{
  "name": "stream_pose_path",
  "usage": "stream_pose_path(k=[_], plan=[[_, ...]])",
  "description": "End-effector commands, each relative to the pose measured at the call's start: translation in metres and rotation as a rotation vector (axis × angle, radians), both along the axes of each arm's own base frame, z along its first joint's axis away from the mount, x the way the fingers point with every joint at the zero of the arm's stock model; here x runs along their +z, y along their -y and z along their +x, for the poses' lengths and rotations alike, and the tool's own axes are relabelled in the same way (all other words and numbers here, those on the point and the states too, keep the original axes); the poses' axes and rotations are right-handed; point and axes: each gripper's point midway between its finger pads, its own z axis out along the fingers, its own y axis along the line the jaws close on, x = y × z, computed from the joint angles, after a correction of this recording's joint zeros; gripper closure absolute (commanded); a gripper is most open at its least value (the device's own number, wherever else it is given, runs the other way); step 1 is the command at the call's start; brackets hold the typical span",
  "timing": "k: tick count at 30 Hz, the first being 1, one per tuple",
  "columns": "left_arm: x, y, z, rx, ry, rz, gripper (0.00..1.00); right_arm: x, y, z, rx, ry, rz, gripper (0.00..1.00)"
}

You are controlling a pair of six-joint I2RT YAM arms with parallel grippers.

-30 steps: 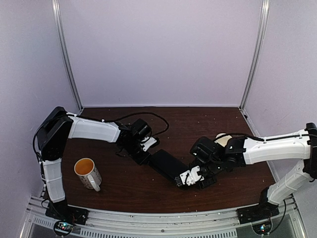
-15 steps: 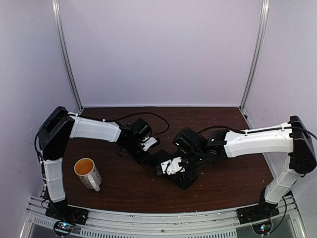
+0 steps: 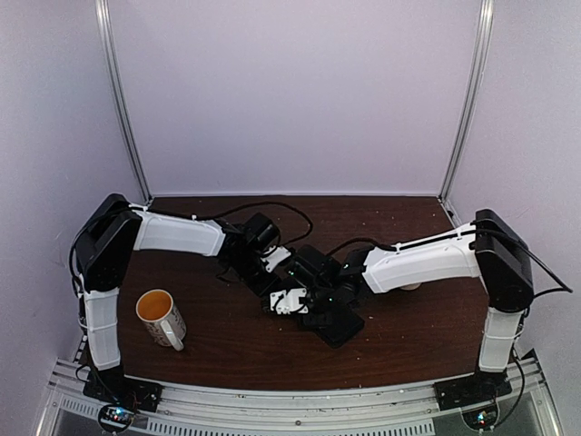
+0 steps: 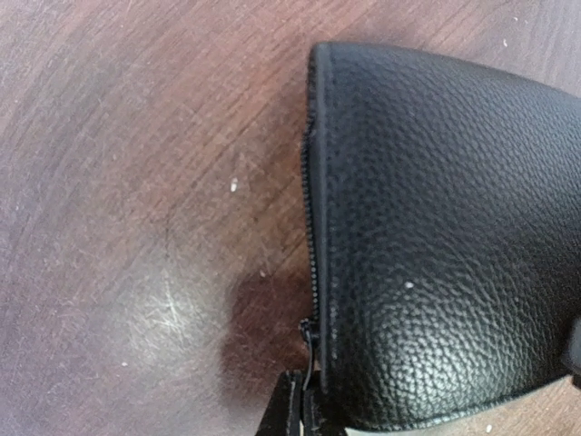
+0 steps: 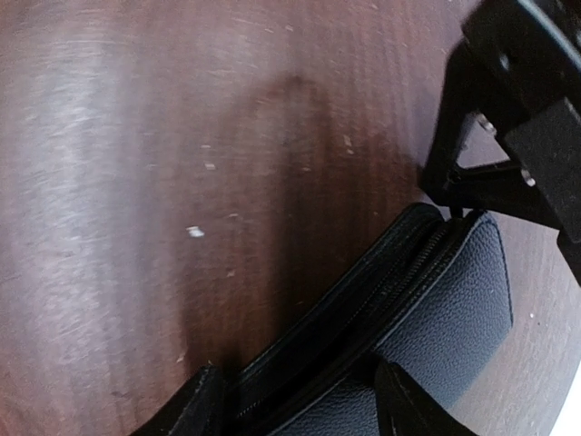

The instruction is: Sort the hair-cutting tools

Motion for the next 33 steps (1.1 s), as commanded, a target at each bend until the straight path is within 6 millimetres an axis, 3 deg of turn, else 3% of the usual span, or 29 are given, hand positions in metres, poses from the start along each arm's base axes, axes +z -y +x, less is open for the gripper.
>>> stream_pose_path(k=[1, 6, 10, 16, 25, 29, 33], plan=[[-0.007, 0.000, -0.001, -0.032, -0.012, 0.012, 1.00, 0.001, 0.004, 0.037, -0.179, 0.126, -0.004, 0.44], [-0.010, -0.012, -0.011, -0.017, -0.030, 0.031, 1.00, -0.013, 0.008, 0.041, -0.232, 0.115, -0.040, 0.53], [0.006, -0.011, -0.027, -0.006, -0.055, -0.064, 1.00, -0.018, 0.010, 0.047, -0.270, 0.119, -0.045, 0.63], [0.026, 0.012, -0.050, 0.019, -0.144, -0.284, 1.00, -0.015, 0.009, 0.054, -0.312, 0.120, -0.010, 0.69], [0.042, 0.071, -0.040, 0.004, -0.152, -0.391, 1.00, -0.014, 0.003, 0.047, -0.307, 0.075, 0.011, 0.74], [0.038, 0.066, -0.029, 0.057, -0.124, -0.338, 1.00, -0.014, 0.008, 0.038, -0.275, 0.049, 0.002, 0.70], [0.030, 0.048, -0.028, 0.076, -0.111, -0.250, 1.00, 0.007, 0.031, 0.018, -0.195, 0.008, -0.017, 0.60]])
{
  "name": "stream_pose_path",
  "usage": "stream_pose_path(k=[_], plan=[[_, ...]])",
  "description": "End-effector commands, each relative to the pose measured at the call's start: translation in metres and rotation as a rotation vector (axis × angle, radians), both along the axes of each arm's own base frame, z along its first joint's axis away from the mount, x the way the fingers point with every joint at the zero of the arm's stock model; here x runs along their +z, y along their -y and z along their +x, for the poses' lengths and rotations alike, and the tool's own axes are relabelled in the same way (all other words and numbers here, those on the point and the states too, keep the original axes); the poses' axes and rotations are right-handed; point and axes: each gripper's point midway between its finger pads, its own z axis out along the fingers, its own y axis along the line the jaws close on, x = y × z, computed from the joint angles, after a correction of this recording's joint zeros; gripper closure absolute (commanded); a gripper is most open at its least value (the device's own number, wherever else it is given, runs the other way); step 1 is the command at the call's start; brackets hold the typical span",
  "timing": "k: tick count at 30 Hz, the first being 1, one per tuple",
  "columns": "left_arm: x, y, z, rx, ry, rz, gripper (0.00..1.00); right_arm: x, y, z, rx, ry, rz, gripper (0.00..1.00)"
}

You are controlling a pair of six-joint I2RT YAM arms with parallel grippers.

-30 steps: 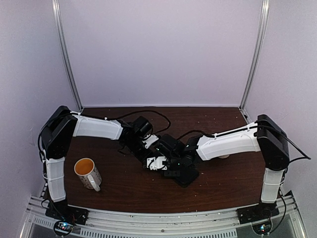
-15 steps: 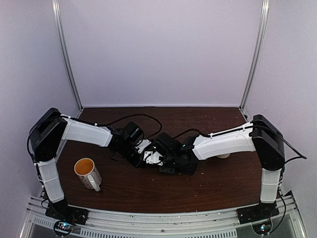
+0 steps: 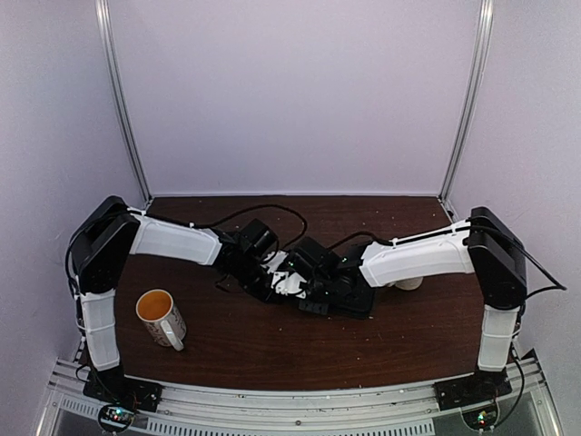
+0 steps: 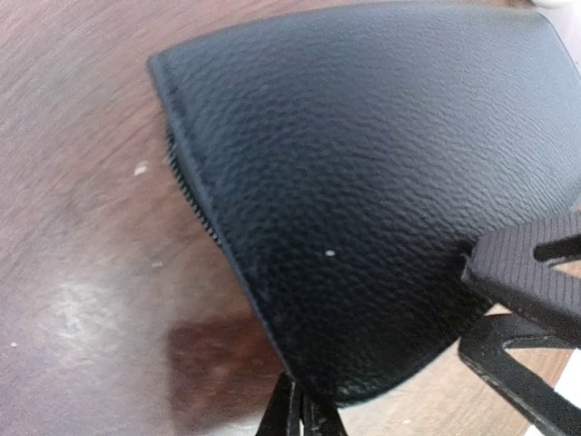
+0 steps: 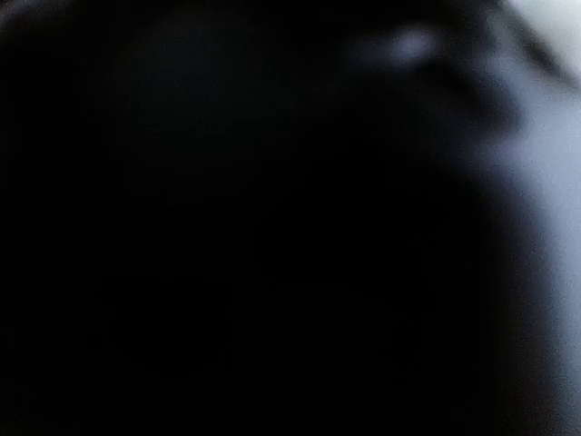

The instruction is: Sort the hair-cutting tools

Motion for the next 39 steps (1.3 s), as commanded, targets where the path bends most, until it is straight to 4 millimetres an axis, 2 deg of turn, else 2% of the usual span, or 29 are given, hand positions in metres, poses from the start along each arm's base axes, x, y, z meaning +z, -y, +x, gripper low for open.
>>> stream_pose_path(k=[1, 3, 6, 7, 10, 13, 15, 18, 22, 28, 33, 39], plan=[[0.027, 0.020, 0.000, -0.037, 0.057, -0.040, 1.00, 0.016, 0.034, -0.034, 0.119, -0.066, -0.047, 0.57], [0.025, 0.009, 0.008, -0.012, 0.061, -0.014, 1.00, 0.021, 0.052, -0.057, 0.234, -0.094, -0.069, 0.52], [0.023, -0.004, 0.028, 0.022, 0.088, 0.020, 1.00, 0.019, 0.085, -0.089, 0.396, -0.136, -0.121, 0.47], [0.023, -0.007, 0.037, 0.029, 0.096, 0.028, 1.00, 0.019, 0.097, -0.091, 0.439, -0.132, -0.148, 0.46], [0.022, -0.013, 0.064, 0.028, 0.118, 0.076, 1.00, 0.024, 0.122, -0.081, 0.434, -0.160, -0.155, 0.45], [0.019, -0.019, 0.083, 0.029, 0.136, 0.121, 1.00, 0.023, 0.146, -0.052, 0.391, -0.099, -0.203, 0.44], [0.019, -0.020, 0.091, 0.031, 0.141, 0.123, 1.00, 0.016, 0.153, -0.041, 0.402, -0.048, -0.236, 0.42], [0.019, -0.020, 0.095, 0.026, 0.141, 0.123, 1.00, 0.006, 0.144, -0.035, 0.420, -0.005, -0.235, 0.42], [0.015, -0.019, 0.097, 0.023, 0.143, 0.130, 1.00, 0.008, 0.118, -0.025, 0.424, 0.022, -0.186, 0.41], [0.009, -0.019, 0.106, 0.014, 0.159, 0.154, 1.00, 0.009, 0.101, -0.010, 0.430, 0.109, -0.174, 0.42], [0.006, -0.017, 0.113, 0.006, 0.169, 0.153, 1.00, 0.001, 0.090, -0.008, 0.445, 0.123, -0.169, 0.52], [0.011, -0.010, 0.116, -0.012, 0.178, 0.129, 1.00, -0.011, 0.074, -0.019, 0.463, 0.098, -0.162, 0.63]])
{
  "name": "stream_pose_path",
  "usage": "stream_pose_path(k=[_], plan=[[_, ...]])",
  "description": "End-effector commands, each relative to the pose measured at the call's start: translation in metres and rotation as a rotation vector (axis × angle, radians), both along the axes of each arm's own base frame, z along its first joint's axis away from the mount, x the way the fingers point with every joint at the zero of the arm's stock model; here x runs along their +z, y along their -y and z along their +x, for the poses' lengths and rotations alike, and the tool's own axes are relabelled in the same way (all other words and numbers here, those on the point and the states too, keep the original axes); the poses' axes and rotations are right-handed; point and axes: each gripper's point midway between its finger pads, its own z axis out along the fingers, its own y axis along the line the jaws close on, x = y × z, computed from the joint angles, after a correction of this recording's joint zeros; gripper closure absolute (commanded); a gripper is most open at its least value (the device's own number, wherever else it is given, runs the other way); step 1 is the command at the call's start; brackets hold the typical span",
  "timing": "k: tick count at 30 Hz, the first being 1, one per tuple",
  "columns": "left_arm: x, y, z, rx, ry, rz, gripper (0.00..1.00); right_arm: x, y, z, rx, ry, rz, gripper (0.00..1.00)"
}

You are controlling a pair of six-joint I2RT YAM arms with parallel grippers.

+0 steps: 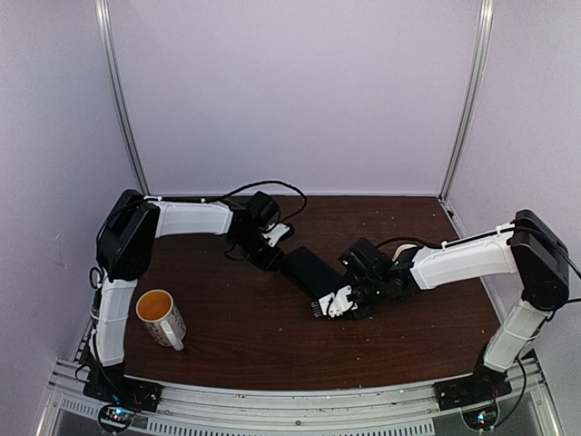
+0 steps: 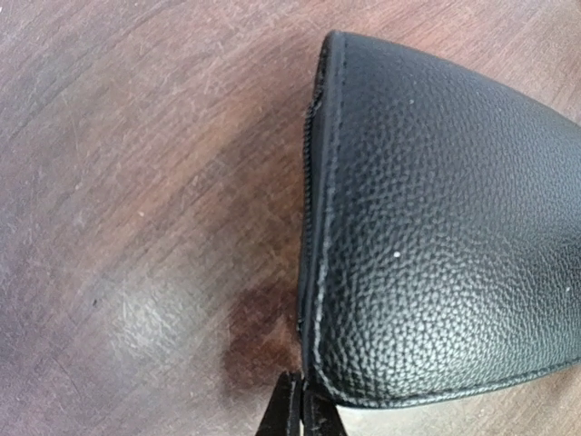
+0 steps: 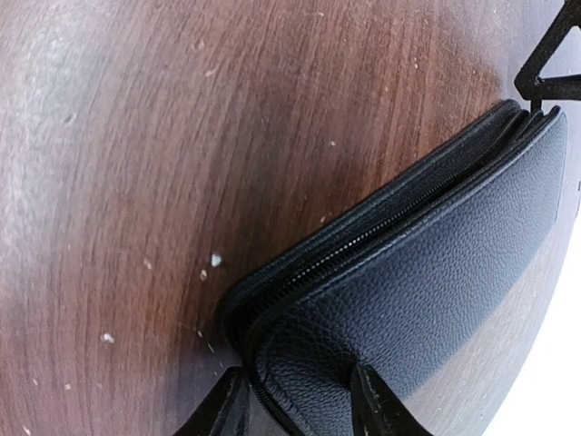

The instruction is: Sort the hair-cutting tools

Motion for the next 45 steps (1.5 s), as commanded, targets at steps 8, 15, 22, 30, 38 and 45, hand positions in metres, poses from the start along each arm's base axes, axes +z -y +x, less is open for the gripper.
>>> stream_pose_path(k=[8, 15, 22, 30, 38, 45], plan=[[0.004, -0.015, -0.015, 0.019, -0.012, -0.005, 1.00, -0.016, -0.037, -0.008, -0.077, -0.099, 0.009, 0.73], [0.009, -0.039, -0.052, 0.043, -0.046, 0.019, 1.00, -0.024, -0.042, -0.007, -0.132, -0.162, -0.017, 0.74], [0.019, -0.035, -0.065, 0.004, -0.043, 0.031, 1.00, -0.027, -0.048, -0.010, -0.173, -0.210, 0.004, 0.75], [0.023, 0.021, -0.087, -0.101, -0.069, -0.051, 1.00, -0.026, -0.058, -0.014, -0.207, -0.241, 0.048, 0.75], [0.034, 0.049, -0.100, -0.205, -0.026, -0.093, 1.00, -0.006, -0.069, -0.077, -0.112, -0.332, 0.040, 0.75], [0.029, 0.035, -0.102, -0.241, 0.049, -0.053, 1.00, 0.043, -0.076, -0.119, -0.020, -0.376, 0.118, 0.66]])
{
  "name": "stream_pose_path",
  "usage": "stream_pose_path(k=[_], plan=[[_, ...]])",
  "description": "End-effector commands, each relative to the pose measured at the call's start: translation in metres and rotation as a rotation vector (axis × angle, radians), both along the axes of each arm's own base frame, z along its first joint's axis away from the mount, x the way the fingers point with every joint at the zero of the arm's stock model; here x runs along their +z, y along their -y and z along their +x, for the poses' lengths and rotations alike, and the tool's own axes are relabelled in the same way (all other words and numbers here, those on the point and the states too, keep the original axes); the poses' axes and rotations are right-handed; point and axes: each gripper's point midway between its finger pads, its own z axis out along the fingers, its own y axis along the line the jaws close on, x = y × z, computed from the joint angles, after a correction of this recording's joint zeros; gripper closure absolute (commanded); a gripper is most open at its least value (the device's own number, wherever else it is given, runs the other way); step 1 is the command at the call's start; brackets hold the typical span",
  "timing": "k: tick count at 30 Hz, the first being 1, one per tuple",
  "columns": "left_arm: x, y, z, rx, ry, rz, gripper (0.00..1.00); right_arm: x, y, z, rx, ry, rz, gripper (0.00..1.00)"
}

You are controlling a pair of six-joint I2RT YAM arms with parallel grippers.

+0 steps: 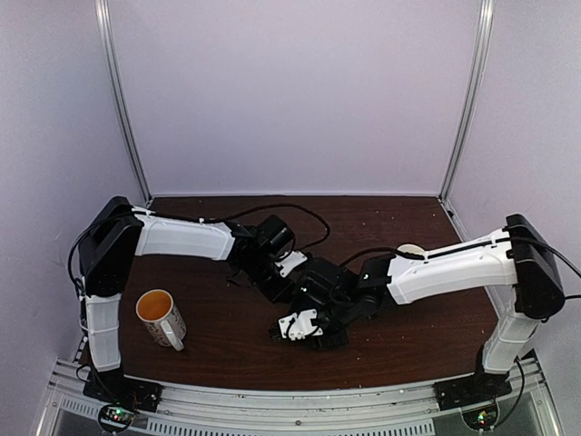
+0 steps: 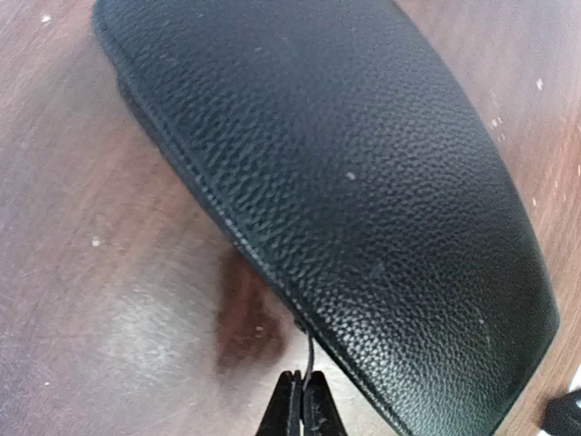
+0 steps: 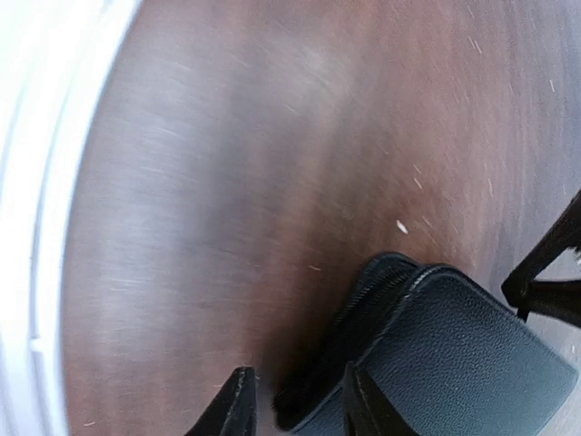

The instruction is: Sort the hair-cutting tools

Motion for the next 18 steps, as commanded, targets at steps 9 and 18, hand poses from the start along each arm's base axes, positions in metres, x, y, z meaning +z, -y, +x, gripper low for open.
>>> stream_pose_path(k=[9, 18], plan=[[0.006, -0.005, 0.006, -0.044, 0.081, -0.033, 1.00, 0.032, 0.026, -0.005, -0.047, 0.090, 0.026, 0.51], [0.007, -0.001, 0.010, -0.030, 0.082, -0.042, 1.00, 0.022, -0.011, 0.005, -0.119, 0.172, 0.066, 0.42]])
